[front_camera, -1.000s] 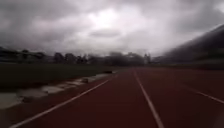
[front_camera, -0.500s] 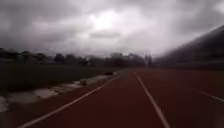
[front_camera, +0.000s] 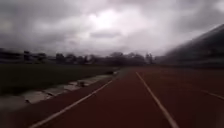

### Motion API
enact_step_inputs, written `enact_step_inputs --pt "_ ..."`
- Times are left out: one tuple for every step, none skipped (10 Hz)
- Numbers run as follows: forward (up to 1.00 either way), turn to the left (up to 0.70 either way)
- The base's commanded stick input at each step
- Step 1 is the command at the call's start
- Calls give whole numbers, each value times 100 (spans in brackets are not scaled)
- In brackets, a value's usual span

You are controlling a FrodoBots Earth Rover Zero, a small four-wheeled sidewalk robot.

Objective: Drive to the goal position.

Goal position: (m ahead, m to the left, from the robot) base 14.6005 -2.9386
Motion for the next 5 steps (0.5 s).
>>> enact_step_inputs --pt "70 0" --pt "70 0" --pt "70 0" --pt "70 0" --pt "70 0"
